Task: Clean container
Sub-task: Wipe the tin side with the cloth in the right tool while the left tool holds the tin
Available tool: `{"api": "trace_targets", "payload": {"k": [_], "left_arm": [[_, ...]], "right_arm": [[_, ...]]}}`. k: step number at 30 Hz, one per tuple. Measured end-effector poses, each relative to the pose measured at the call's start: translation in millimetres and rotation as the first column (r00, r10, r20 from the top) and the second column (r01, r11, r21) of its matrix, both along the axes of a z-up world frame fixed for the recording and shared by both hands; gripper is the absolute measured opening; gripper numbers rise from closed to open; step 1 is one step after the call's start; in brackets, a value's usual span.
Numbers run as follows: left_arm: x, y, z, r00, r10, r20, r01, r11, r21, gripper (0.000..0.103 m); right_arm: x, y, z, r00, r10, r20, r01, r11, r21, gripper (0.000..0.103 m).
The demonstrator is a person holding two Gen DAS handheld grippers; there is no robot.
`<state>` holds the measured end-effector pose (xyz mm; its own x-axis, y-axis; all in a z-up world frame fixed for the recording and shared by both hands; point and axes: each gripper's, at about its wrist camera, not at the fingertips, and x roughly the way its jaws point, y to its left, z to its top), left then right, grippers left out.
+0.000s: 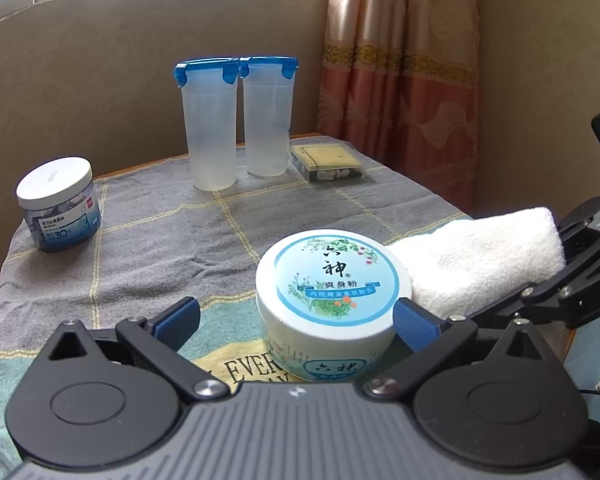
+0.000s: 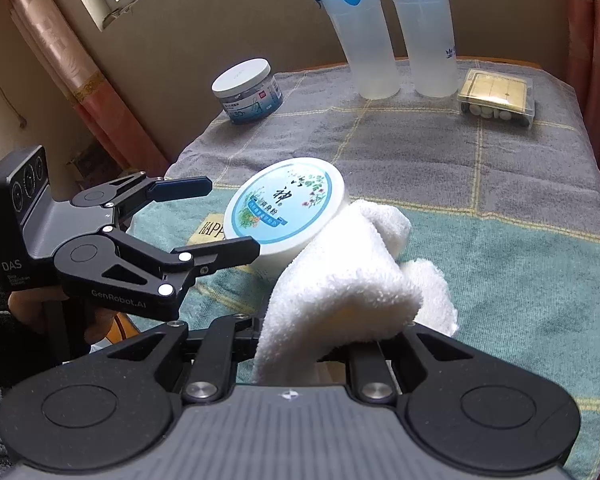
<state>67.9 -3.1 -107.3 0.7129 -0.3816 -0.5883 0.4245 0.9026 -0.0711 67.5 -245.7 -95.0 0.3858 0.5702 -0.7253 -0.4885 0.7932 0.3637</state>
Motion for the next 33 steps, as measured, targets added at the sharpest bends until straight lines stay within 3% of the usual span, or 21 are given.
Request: {"api": "trace_targets", "payload": {"k": [17,33], "left_arm": [[6.0,0.6,-0.8,1.000,-0.010,-0.020,0.010,1.000,-0.018,0.103],[0.1,-1.6,0.6,1.000,0.003,0.000,-0.003,1.000,0.004,0.103]], "right_arm": [[59.6,-23.7,10.3,0.995,-0.088,0.044,0.085,0.994,0.071,0.021],[18.5,-12.9,-6.7,1.000,-0.024,-0.020,0.025,0.998,0.053,0.021]]}}
